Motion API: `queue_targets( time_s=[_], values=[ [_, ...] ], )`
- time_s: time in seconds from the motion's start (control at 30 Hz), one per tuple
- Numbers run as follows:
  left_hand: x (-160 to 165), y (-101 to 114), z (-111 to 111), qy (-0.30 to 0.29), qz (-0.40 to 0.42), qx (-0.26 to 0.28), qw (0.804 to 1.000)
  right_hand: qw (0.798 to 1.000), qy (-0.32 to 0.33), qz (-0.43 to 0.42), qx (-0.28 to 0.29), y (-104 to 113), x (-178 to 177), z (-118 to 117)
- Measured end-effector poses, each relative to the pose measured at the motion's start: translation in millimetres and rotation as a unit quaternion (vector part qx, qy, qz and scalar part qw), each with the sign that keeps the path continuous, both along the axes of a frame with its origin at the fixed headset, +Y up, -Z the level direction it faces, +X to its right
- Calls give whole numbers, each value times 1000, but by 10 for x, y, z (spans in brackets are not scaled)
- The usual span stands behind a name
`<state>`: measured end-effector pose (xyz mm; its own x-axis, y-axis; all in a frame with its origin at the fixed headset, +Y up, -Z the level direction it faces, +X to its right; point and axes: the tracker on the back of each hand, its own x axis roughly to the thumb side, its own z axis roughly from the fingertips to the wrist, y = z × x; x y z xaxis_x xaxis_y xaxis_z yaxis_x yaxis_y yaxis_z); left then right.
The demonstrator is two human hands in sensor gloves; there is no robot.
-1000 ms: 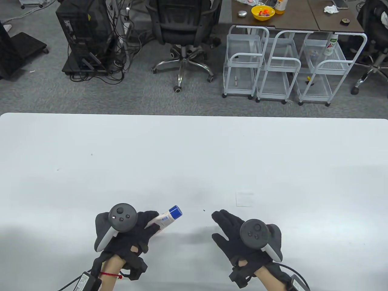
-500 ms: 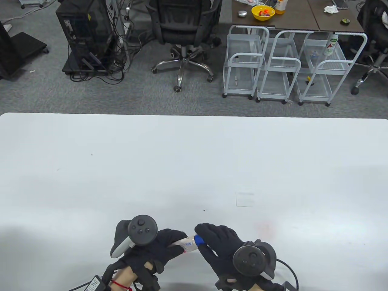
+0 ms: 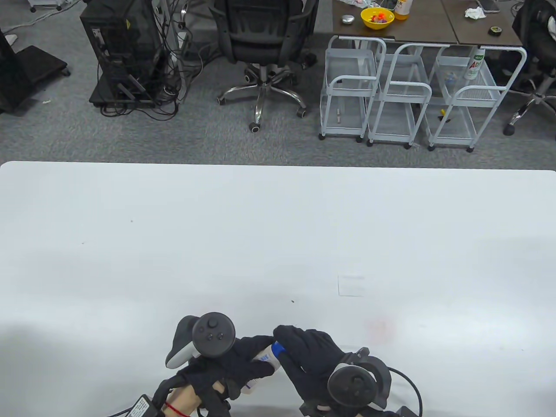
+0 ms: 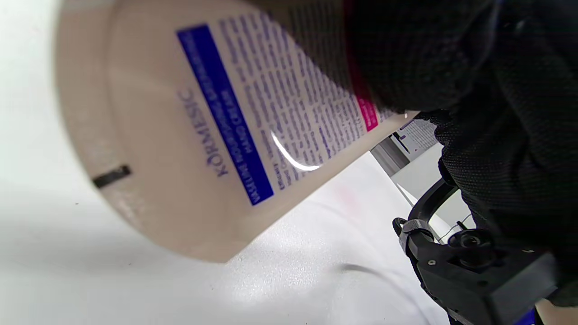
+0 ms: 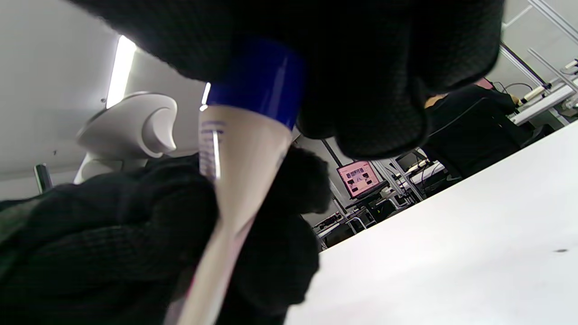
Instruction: Squeeze hand cream onto cotton pad
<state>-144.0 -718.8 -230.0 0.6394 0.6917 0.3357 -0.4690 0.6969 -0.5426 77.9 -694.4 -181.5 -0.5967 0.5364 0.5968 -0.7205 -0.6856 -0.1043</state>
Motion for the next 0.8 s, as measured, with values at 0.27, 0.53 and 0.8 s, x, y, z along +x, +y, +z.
queue_targets(
  time_s=[0.27,0.53,0.8],
  values=[
    [7,-10,3,0,-7,2,1000,1000,0,22,8,-22,-17,-11],
    [39,-23,21,-18,-21,6,1000,989,2,-83,-120,-116,181,-215],
    [-7,-29,2,0,-16,1,1000,987,-34,-72,-140,-191,319,-363]
  ],
)
